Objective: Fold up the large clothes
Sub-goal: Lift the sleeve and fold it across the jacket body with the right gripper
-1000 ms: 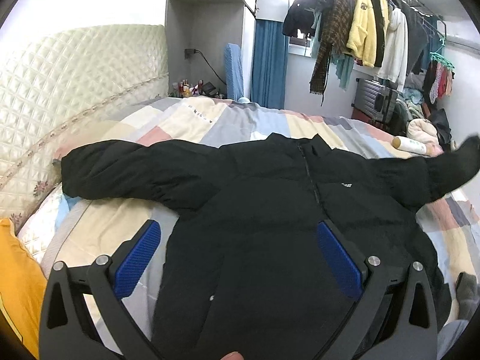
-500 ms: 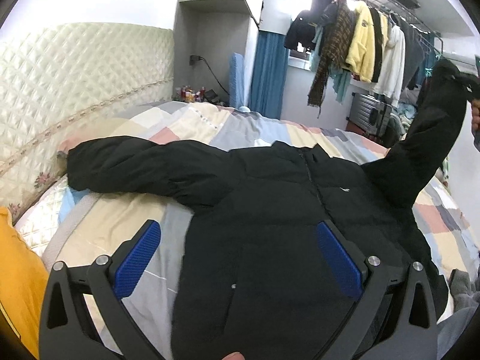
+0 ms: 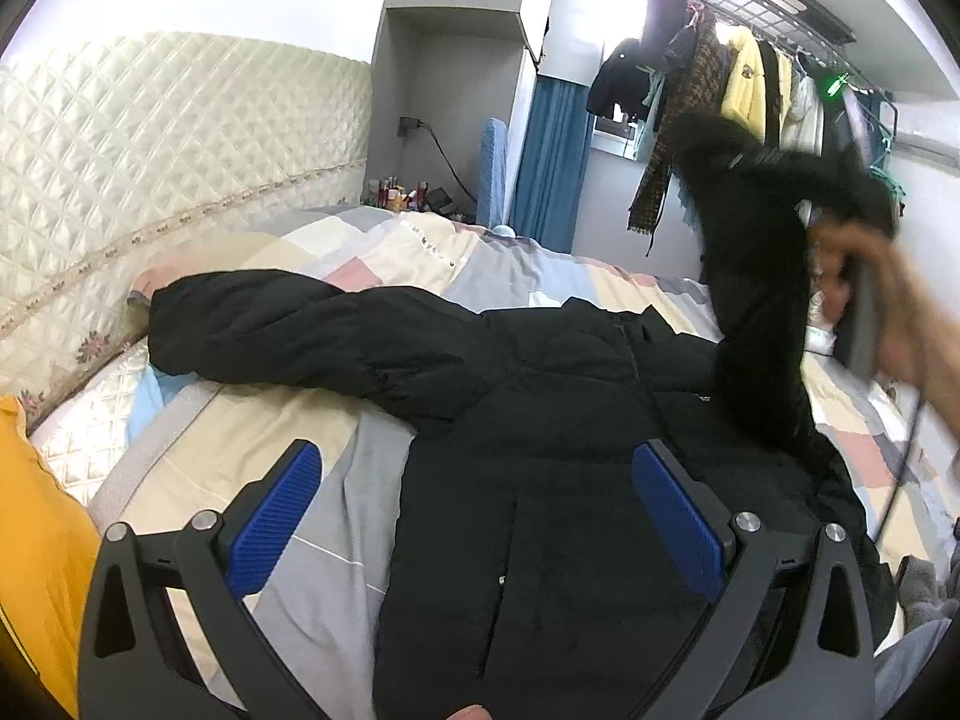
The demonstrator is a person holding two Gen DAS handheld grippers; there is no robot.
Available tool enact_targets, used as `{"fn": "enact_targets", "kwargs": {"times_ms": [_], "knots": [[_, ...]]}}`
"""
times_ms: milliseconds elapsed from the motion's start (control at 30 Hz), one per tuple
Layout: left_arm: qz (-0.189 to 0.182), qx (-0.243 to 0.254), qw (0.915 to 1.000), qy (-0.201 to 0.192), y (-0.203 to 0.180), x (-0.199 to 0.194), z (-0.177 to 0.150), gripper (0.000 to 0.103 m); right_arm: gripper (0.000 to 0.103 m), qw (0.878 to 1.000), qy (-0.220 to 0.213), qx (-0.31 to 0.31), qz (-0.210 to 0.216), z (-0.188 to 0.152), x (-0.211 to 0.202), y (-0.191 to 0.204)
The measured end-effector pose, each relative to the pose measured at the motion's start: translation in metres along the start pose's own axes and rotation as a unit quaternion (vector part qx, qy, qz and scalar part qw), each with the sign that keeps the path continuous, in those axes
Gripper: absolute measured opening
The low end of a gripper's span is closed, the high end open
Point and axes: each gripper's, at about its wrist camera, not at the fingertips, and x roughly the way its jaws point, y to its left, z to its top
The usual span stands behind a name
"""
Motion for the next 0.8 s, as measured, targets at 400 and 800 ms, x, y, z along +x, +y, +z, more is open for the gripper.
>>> {"fn": "enact_targets", "kwargs": {"times_ms": [400,800], "knots": [[-0.012,-0.024,0.9994,0.024,0.018,0.026,-0.008,0.103,0.019,0.992,0.123,-0.001,0.033,-0.129,0.108,0.067],[-0.018,-0.027,0.9986,0.043,0.019,0.04,-0.015,0.103,0.081,0.987,0.113,0.021,0.114,-0.115,0.098,0.066]]}}
